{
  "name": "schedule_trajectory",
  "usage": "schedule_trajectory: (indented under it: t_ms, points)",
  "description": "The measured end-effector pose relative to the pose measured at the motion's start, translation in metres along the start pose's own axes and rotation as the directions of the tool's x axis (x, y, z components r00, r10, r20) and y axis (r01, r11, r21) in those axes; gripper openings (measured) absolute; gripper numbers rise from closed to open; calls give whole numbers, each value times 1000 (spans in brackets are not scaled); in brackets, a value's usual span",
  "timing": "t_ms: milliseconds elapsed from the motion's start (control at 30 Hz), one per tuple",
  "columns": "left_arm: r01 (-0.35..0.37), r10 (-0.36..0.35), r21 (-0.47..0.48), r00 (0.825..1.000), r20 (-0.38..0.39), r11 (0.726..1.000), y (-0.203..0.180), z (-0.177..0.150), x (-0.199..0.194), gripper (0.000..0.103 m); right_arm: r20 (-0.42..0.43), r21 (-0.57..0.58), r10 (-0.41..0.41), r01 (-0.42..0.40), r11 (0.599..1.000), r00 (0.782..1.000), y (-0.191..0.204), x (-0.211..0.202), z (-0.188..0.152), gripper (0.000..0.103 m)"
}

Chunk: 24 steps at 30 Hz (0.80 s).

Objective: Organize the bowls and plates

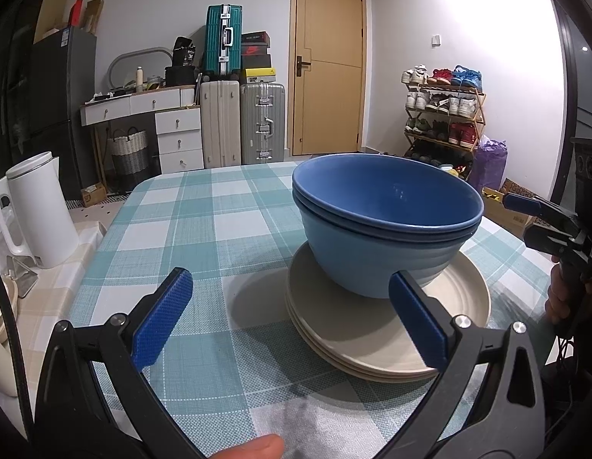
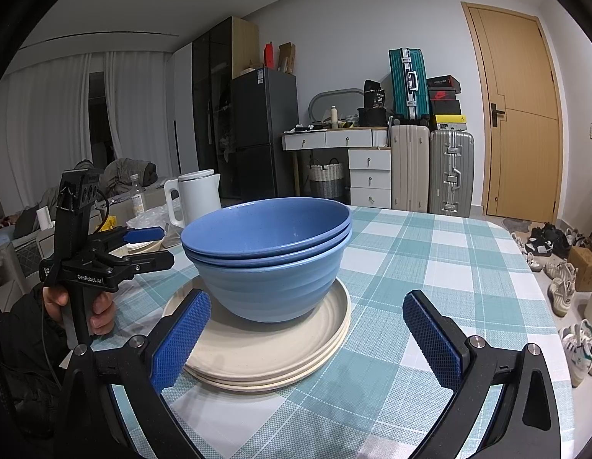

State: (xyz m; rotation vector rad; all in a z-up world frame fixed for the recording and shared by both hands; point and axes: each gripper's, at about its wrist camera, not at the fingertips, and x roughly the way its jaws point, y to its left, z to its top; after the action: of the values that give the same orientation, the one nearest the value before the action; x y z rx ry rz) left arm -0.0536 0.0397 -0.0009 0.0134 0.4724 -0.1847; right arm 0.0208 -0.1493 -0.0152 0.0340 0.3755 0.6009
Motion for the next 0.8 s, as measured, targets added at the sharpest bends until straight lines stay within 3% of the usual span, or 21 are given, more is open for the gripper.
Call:
schedule_trajectory:
  t_ms: [800]
  points:
    - [0, 0, -2, 1000, -3, 1000, 2, -1, 2, 102, 0, -2, 1, -1, 1000, 1000, 0, 0, 0, 103]
